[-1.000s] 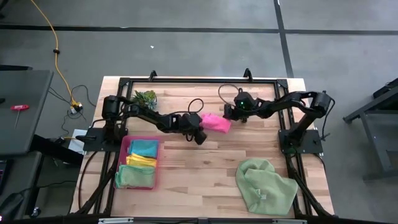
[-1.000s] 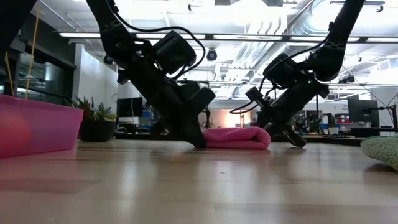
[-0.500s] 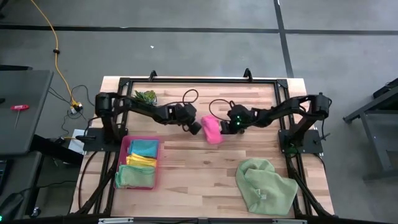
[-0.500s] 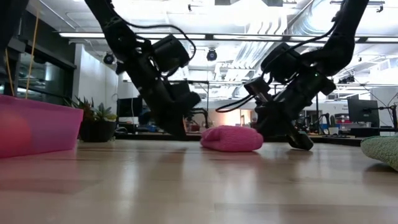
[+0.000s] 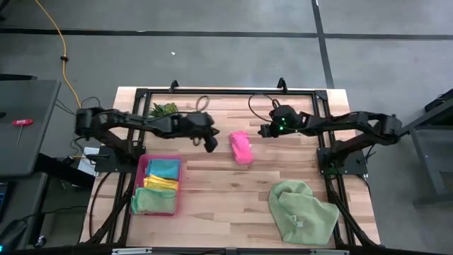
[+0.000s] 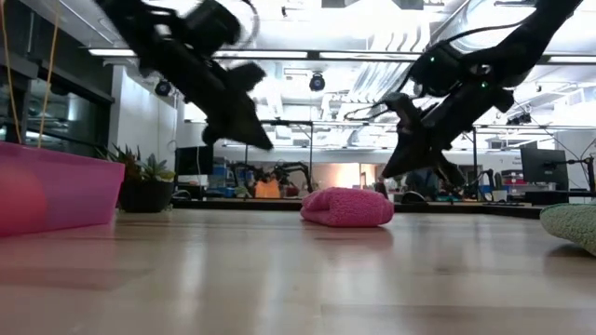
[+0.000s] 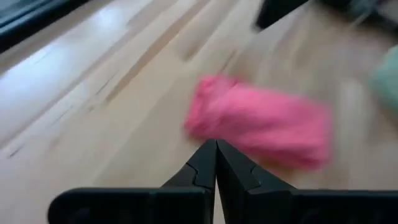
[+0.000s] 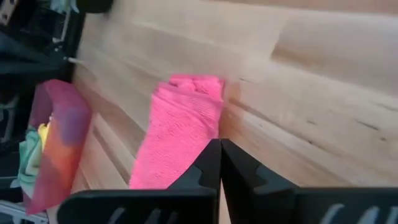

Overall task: Fold microfiber towels
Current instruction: Put the pink microfiber towel into the red bin

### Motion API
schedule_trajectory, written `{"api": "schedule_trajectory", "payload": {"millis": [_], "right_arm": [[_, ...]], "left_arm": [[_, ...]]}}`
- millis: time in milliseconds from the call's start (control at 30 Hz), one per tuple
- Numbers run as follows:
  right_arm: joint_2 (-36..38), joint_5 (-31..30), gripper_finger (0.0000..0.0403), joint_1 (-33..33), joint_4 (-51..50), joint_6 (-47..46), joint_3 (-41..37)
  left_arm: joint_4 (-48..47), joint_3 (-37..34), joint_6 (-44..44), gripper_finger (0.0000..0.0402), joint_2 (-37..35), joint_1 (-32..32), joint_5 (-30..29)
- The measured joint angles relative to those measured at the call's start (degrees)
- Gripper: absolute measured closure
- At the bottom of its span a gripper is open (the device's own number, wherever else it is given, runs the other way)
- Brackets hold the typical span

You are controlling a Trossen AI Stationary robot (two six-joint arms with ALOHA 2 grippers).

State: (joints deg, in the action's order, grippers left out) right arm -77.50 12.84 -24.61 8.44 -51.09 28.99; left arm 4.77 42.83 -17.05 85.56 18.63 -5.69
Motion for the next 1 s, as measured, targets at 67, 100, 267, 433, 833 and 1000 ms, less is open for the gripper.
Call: {"api": "schedule_trajectory", "payload": {"millis": [67,100,267,433,833,1000], "right_arm": [[1.02,-0.42,0.0403,-0.14,1.09,0.17,0.05],[1.6,-0.42,0.0403,-0.14,1.23,0.18,0.09],[1.98,-0.7,0.0403,-0.07,5.01,2.31,0.09],[1.98,-1.27,0.0403,0.01,7.69,3.81,0.09],[2.0,1.71,0.0339,0.11,10.02,7.82,0.19],[1.79,2.11,0.0259,2.11,-1.93,16.44,6.02]], "left_arm": [[6.63,-4.36,-2.56,0.0401,-3.3,0.01,1.95],[8.63,-6.83,-4.28,0.0401,-5.38,0.09,2.49],[23.53,-16.89,-12.3,0.0401,-14.07,0.88,5.23],[35.53,-22.71,-17.32,0.0401,-20.41,1.66,8.09],[35.31,-23.41,-17.32,0.0401,-23.03,1.66,8.04],[35.32,-23.41,-17.35,0.0401,-23.03,1.66,8.04]]}}
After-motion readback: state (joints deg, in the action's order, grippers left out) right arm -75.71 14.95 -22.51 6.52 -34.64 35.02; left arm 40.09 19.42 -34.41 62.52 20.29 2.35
